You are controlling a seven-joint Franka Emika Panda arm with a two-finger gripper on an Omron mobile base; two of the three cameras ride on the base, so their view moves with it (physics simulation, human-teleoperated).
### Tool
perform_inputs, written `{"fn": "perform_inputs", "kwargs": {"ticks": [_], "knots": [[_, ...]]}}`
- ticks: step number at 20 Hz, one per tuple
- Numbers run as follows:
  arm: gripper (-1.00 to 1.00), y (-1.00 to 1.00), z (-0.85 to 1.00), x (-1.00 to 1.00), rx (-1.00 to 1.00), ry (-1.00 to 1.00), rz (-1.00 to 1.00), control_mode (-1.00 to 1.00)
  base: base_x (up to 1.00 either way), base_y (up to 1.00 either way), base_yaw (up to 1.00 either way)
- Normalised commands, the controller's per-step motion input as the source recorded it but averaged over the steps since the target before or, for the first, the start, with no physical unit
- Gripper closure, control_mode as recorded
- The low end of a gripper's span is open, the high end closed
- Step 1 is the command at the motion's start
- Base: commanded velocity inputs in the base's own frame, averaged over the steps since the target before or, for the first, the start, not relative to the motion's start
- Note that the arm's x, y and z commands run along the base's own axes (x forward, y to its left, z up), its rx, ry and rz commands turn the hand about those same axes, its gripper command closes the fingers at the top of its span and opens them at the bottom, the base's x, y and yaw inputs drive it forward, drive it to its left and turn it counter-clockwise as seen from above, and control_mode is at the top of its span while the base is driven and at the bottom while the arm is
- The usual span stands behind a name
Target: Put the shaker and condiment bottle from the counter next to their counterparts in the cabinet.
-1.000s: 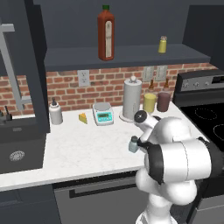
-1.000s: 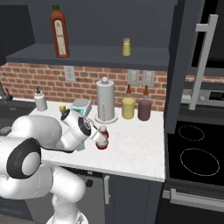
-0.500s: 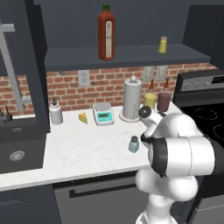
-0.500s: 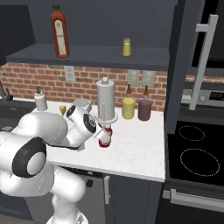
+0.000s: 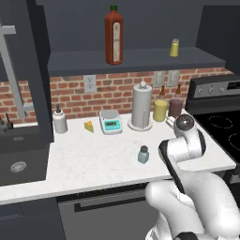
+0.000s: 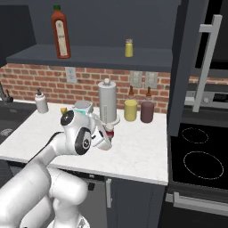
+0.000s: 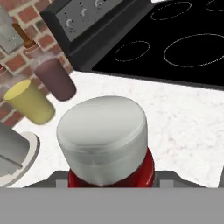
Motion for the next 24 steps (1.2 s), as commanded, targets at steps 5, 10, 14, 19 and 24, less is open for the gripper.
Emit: {"fn": "perform_inputs", "kwargs": {"ticks": [5, 10, 14, 19, 24], "knots": [[1.00, 0.02, 1.00, -0.36, 0.19, -0.05, 0.00, -1.00, 0.00, 0.00, 0.00], [1.00, 0.38, 1.00, -0.25, 0.01, -0.11, 0.01, -1.00, 0.00, 0.00, 0.00], [1.00, 0.46, 0.99, -0.04, -0.02, -0.06, 0.00, -1.00, 0.00, 0.00, 0.00], [1.00, 0.62, 0.20, -0.25, -0.27, -0.08, 0.14, -1.00, 0.00, 0.00, 0.00], [1.00, 0.01, 1.00, -0.28, -0.08, -0.04, 0.19, -1.00, 0.00, 0.00, 0.00]]}}
